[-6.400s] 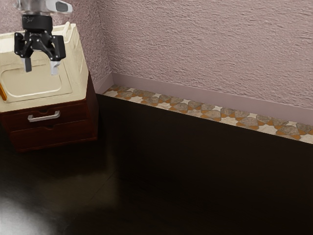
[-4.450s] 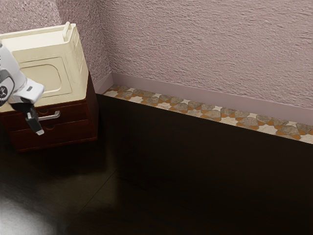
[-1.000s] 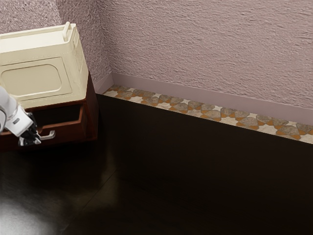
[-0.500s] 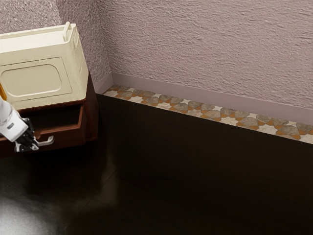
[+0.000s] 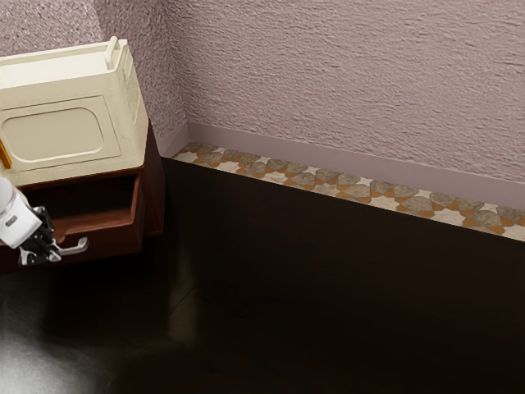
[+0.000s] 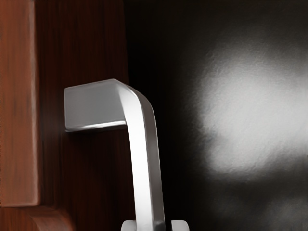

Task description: Pull the drawer handle with one arm to open the drawer

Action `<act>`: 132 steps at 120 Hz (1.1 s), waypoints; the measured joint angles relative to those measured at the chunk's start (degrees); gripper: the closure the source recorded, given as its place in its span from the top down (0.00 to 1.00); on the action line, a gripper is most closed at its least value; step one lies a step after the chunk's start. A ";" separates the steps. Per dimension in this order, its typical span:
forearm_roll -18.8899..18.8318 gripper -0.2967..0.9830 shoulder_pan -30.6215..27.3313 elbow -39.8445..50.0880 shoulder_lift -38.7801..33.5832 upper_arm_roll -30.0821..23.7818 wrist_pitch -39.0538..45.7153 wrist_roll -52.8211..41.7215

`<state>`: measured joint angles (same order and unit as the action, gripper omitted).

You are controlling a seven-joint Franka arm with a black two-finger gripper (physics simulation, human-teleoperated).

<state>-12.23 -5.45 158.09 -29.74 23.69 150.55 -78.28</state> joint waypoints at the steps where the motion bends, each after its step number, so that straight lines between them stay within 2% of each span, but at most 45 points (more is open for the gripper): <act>1: 0.00 0.22 -0.02 0.03 -0.07 -0.02 -0.02 0.00; 46: -0.02 0.22 -0.99 1.53 -2.04 -1.28 -0.20 0.06; 66: -0.06 0.35 -0.97 1.55 -2.59 -1.92 -0.38 0.03; 82: -0.07 0.42 -0.96 1.55 -6.00 -4.50 -1.67 0.05; 89: 0.04 0.50 -0.96 1.13 -6.78 -5.16 -2.74 0.09; 105: 1.49 0.62 -0.91 -9.91 -3.37 -8.30 -10.07 0.80; 132: 3.27 0.72 -0.44 -25.87 11.15 -9.02 -18.54 2.73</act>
<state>-8.96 -5.89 132.22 -18.59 14.68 132.01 -75.55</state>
